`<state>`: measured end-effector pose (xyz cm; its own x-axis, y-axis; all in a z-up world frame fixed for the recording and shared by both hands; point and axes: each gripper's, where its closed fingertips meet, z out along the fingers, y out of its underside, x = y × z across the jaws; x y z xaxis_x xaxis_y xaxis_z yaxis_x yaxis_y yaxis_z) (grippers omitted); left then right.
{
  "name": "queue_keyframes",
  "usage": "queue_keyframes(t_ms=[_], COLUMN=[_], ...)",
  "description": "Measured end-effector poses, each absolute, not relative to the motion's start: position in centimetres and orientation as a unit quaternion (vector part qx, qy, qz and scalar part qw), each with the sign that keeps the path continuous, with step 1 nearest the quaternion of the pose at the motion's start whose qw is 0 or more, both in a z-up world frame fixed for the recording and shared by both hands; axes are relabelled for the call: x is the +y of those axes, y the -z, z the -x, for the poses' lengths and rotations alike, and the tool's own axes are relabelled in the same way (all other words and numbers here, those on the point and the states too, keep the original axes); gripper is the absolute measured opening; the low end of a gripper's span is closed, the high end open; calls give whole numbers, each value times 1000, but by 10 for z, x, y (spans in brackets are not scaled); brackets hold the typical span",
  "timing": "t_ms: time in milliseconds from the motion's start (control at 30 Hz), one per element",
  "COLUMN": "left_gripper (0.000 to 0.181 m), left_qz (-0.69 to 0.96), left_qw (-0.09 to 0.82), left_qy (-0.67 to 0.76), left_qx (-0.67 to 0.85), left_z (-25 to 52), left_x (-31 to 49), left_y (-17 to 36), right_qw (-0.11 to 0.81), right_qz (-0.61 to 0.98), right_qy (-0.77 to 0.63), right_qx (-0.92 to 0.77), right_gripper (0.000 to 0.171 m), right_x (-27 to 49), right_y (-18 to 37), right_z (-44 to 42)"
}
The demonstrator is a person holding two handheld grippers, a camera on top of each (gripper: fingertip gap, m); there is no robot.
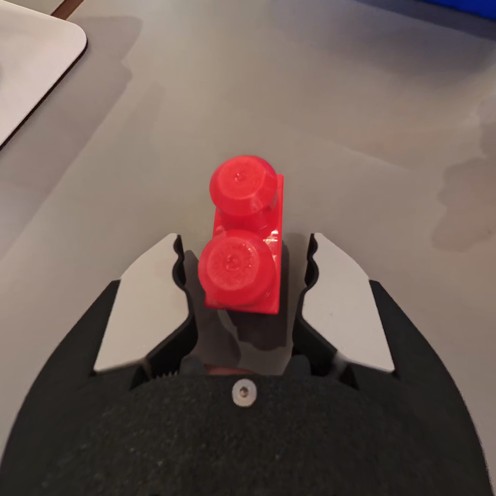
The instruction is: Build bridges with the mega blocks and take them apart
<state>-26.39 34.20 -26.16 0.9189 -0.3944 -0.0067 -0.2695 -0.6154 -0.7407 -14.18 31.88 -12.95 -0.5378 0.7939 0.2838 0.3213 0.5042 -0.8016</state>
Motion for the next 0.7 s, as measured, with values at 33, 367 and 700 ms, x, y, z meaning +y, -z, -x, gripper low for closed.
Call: queue_keyframes(t_ms=[33, 367, 700], left_gripper=[84, 61, 60], left_qz=[896, 900, 894], left_qw=[395, 384, 391], left_qy=[77, 94, 72], left_qx=[185, 185, 207], left_z=[264, 264, 262], left_x=[342, 341, 334], left_y=[262, 264, 263], right_qw=[330, 319, 323], right_qz=[349, 356, 402], right_qy=[-356, -364, -347], right_qx=[-801, -799, -783], right_gripper=[61, 57, 57], right_x=[319, 321, 335], right_y=[131, 136, 160], right_z=[142, 139, 150])
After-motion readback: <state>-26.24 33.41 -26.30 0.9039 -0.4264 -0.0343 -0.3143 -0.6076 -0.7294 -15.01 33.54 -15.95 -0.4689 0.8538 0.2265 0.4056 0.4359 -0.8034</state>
